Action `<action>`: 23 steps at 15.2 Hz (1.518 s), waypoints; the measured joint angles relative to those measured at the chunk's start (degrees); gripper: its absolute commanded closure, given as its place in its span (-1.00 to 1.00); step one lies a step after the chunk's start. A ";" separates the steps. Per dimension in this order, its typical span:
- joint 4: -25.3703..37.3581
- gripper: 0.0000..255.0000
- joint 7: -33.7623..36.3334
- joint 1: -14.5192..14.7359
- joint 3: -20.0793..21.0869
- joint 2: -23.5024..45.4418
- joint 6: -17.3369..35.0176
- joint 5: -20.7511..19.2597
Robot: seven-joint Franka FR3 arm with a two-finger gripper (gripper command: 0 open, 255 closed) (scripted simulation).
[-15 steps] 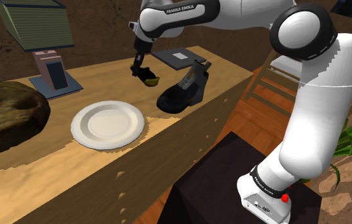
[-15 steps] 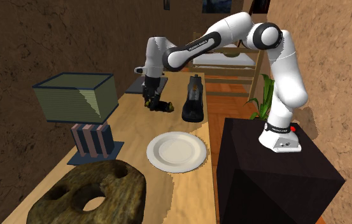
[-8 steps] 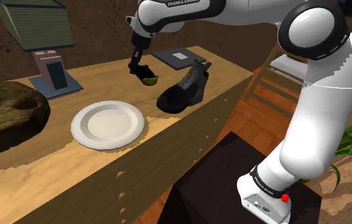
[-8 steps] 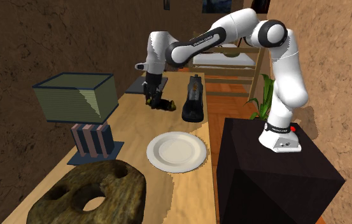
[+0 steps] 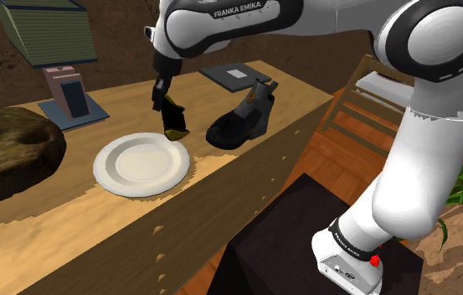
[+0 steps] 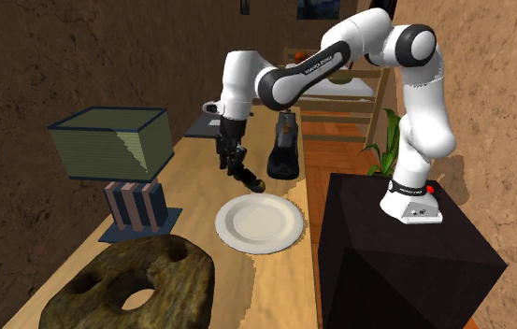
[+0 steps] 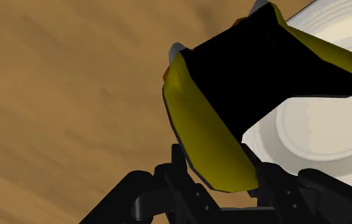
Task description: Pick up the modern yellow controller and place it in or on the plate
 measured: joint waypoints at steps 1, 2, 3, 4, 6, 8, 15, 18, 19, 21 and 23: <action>0.05 1.00 1.13 0.76 0.26 -0.04 -0.03 -0.30; -0.76 1.00 2.56 1.65 0.60 -0.47 0.43 -0.57; -1.42 1.00 4.05 2.61 0.96 -0.78 0.83 -0.89; -1.93 1.00 5.40 3.47 1.30 -1.05 1.13 -1.17; -0.72 1.00 8.21 5.46 1.69 0.25 1.22 -2.39; -1.31 1.00 10.85 7.15 2.30 -0.40 1.19 -2.93; -2.33 1.00 15.38 10.07 2.75 1.04 4.13 -4.91; -3.14 1.00 15.82 10.40 2.54 2.27 5.90 -5.49; -3.83 1.00 15.77 10.32 2.51 2.29 6.52 -5.50; -4.62 1.00 16.12 10.54 2.38 2.89 7.74 -5.87; -5.35 1.00 16.28 10.62 2.20 3.53 8.98 -6.19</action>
